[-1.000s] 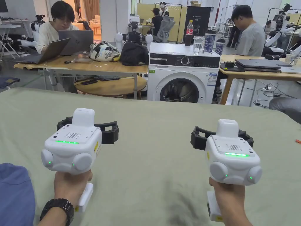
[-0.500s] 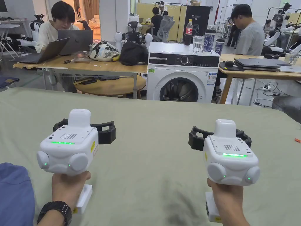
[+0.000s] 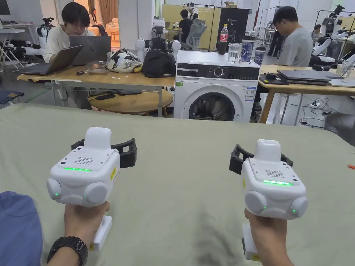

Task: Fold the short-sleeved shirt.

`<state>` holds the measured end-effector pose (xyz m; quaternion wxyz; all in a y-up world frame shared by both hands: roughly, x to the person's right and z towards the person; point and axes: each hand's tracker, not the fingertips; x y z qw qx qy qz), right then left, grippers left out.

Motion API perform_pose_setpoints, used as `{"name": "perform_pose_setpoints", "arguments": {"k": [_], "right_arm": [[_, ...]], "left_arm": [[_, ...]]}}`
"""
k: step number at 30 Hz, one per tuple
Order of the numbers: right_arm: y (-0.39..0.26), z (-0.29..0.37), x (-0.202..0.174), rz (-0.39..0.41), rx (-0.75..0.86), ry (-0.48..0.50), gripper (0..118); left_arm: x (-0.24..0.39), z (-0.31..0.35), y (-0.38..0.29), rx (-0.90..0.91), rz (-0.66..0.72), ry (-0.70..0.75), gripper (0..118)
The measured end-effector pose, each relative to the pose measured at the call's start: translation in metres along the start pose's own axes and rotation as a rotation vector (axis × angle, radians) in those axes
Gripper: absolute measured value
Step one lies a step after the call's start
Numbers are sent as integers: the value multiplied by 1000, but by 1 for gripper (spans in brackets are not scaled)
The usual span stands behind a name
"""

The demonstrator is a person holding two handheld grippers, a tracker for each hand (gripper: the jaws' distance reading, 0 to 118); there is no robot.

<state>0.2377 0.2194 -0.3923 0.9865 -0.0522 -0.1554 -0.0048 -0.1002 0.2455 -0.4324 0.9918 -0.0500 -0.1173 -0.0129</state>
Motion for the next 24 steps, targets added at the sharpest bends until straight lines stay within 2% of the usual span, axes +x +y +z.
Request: {"name": "perform_pose_setpoints", "arguments": {"k": [1, 2, 3, 4, 8, 10, 12, 14, 19, 24], "right_arm": [[0, 1, -1, 3, 9, -9, 22], [1, 2, -2, 13, 18, -35, 5], [1, 4, -2, 16, 22, -50, 0], [2, 5, -2, 12, 29, -62, 0], [4, 9, 2, 3, 36, 0, 0], [4, 13, -2, 36, 49, -7, 0], [7, 18, -3, 37, 47, -9, 0], [10, 19, -1, 2, 22, -4, 0], [10, 21, -6, 7, 18, -1, 0], [18, 20, -28, -25, 5, 24, 0]], "left_arm": [[1, 2, 0, 10, -6, 1, 43], [3, 3, 1, 21, -16, 7, 18], [5, 3, 2, 22, -30, 14, 5], [6, 3, 3, 25, -41, 29, 0], [7, 9, 5, 47, -39, 27, 0], [4, 10, 6, 44, -33, 17, 0], [2, 9, 8, 24, -16, 9, 0], [0, 11, 8, 21, -9, 27, 0], [-15, 12, 17, -64, 75, 79, 0], [-44, 18, 20, -95, 66, 102, 0]]}}
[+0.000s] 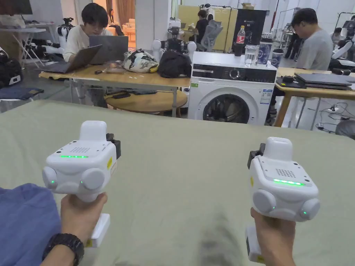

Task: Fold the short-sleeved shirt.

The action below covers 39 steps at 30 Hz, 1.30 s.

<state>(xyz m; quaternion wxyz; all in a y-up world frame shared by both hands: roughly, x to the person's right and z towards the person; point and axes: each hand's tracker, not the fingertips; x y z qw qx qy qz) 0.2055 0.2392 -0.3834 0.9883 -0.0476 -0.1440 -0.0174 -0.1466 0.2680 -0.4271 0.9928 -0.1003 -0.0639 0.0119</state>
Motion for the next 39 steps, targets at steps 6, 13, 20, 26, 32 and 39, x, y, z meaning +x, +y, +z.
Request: {"name": "perform_pose_setpoints", "arguments": {"k": [6, 13, 20, 26, 32, 39], "right_arm": [[4, 1, -67, 10, -23, 141, 0], [-7, 7, -165, 85, -75, 325, 0], [-26, 16, -223, 129, -126, 428, 0], [-42, 18, -238, 163, -159, 456, 0], [-50, 15, -230, 195, -180, 447, 0], [-57, 12, -213, 226, -198, 416, 0]], "left_arm": [[-52, 27, 9, -66, -8, 84, 0], [-130, 60, 17, -208, 22, 245, 0], [-210, 65, 3, -528, 95, 264, 0], [-251, 47, -28, -789, 151, 198, 44], [-275, 12, -67, -849, 267, 132, 44], [-260, -23, -127, -959, 199, 140, 64]]}}
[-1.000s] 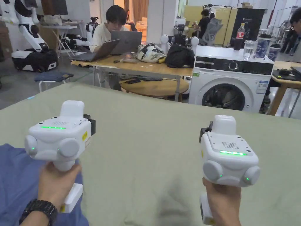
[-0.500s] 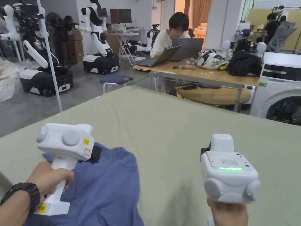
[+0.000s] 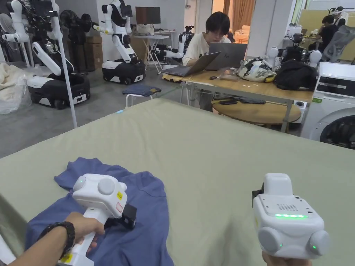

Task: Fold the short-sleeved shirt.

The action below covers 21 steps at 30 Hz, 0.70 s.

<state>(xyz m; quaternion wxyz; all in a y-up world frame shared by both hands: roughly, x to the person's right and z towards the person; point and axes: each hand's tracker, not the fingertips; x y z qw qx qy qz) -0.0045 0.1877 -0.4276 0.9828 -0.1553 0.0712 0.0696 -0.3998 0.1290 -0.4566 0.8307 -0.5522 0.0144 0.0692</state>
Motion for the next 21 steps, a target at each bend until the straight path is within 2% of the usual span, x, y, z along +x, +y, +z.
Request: {"name": "perform_pose_setpoints", "arguments": {"k": [2, 4, 5, 7, 12, 16, 21], "right_arm": [[-2, 1, 4, 5, -3, -8, 0], [-5, 1, 6, 4, -3, -14, 0], [-6, 1, 7, 3, -6, -14, 0], [-8, 2, 8, 5, -9, -14, 0], [-12, 9, 15, 12, -9, -23, 0], [-12, 15, 27, -7, -1, -38, 0], [-9, 26, 48, -16, 14, -68, 0]], "left_arm": [[11, 3, -2, -1, 8, 34, 57], [19, 5, -7, 32, -47, 61, 12], [22, 9, -12, 57, -70, 26, 0], [28, 6, -17, 91, -95, 90, 0], [12, 22, -25, 177, -13, 13, 0], [11, 60, -21, 334, 33, -49, 0], [44, 120, 8, 477, -21, -106, 0]]}}
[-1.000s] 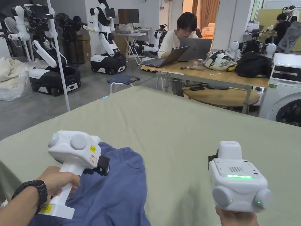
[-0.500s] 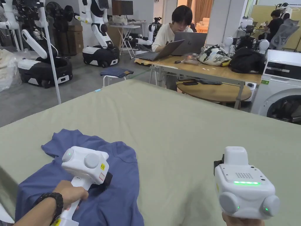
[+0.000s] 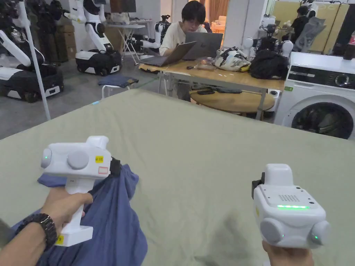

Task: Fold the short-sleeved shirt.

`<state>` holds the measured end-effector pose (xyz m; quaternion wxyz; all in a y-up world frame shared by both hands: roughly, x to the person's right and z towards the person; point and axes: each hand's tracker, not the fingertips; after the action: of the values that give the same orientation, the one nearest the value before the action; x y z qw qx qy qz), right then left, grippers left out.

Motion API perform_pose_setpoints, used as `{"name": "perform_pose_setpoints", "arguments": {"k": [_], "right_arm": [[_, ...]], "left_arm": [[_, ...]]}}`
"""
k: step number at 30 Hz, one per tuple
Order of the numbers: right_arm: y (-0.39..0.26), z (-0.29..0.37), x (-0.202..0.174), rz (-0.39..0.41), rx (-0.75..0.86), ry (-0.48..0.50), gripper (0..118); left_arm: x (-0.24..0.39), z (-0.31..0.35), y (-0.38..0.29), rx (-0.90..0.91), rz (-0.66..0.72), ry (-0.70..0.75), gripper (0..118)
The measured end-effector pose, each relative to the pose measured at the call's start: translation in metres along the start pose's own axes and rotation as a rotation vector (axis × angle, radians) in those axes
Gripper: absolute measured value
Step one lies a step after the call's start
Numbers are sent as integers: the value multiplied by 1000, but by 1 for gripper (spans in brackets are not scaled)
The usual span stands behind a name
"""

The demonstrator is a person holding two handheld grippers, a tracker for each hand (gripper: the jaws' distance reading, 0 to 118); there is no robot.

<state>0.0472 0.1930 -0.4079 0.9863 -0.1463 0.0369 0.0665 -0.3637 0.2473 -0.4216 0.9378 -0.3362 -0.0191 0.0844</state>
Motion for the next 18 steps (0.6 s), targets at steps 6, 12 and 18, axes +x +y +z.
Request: {"name": "perform_pose_setpoints", "arguments": {"k": [6, 12, 18], "right_arm": [[5, 17, 38, -12, 25, -67, 0], [6, 44, 91, -24, 52, -166, 0], [-2, 80, 158, -53, 65, -295, 0]], "left_arm": [[86, 31, 51, 116, -86, -154, 0], [202, 38, 72, 172, -190, -351, 0], [339, 35, 58, 167, -328, -568, 0]]}}
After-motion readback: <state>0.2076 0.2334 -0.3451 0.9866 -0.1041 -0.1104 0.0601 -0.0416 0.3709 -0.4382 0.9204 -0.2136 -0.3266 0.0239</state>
